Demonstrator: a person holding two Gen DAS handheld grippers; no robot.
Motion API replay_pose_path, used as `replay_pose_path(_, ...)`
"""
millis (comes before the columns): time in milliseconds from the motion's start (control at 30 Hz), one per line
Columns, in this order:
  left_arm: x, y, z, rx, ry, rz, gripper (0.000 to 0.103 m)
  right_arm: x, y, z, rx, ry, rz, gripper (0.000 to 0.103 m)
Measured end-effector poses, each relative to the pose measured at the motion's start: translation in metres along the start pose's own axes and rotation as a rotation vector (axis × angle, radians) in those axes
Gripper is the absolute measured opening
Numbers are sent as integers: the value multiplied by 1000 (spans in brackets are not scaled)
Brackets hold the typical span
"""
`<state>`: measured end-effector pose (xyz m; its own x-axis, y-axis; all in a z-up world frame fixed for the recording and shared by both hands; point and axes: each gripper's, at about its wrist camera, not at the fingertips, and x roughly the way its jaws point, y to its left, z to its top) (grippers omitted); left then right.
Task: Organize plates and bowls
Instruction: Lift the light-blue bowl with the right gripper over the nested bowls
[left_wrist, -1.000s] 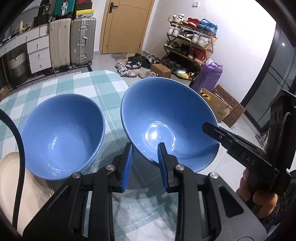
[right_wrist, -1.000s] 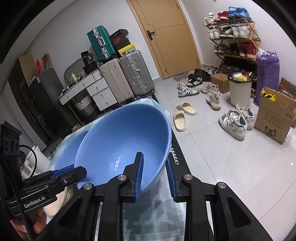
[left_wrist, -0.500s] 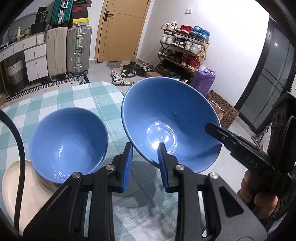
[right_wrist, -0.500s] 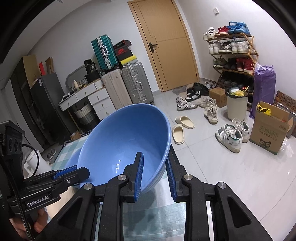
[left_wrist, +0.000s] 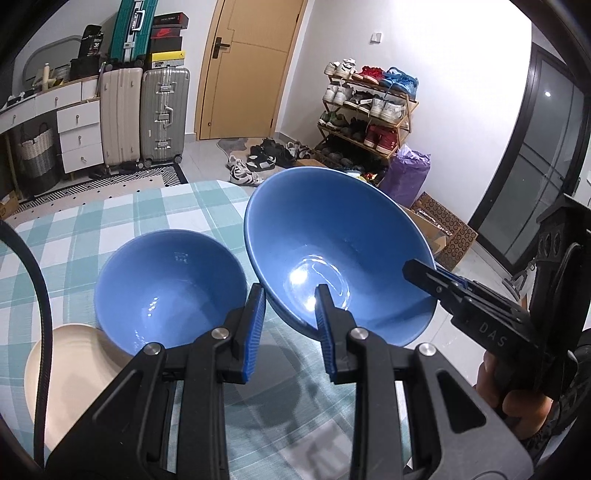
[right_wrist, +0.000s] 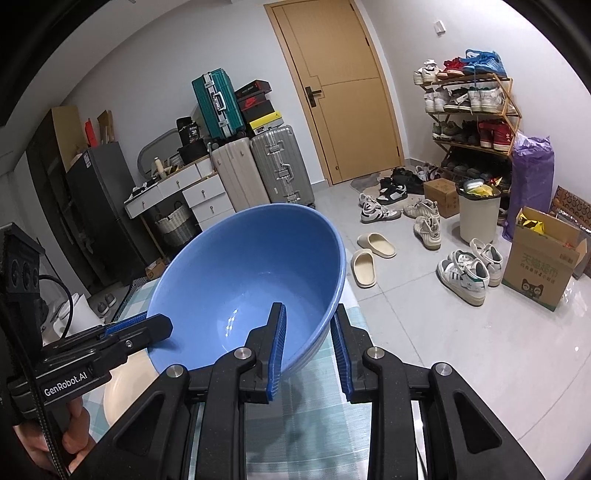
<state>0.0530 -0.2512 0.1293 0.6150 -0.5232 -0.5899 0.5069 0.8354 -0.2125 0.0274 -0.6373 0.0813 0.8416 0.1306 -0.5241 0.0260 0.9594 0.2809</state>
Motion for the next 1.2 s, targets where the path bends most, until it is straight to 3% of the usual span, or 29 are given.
replay_pose_path(667,-56,41,-4,-48,-44,45,24,11,63,5,-93,23,26,27)
replay_pose_path(1200,-59,93,-11,-100,-28,102,24,58,94,4,-150,83,64,27)
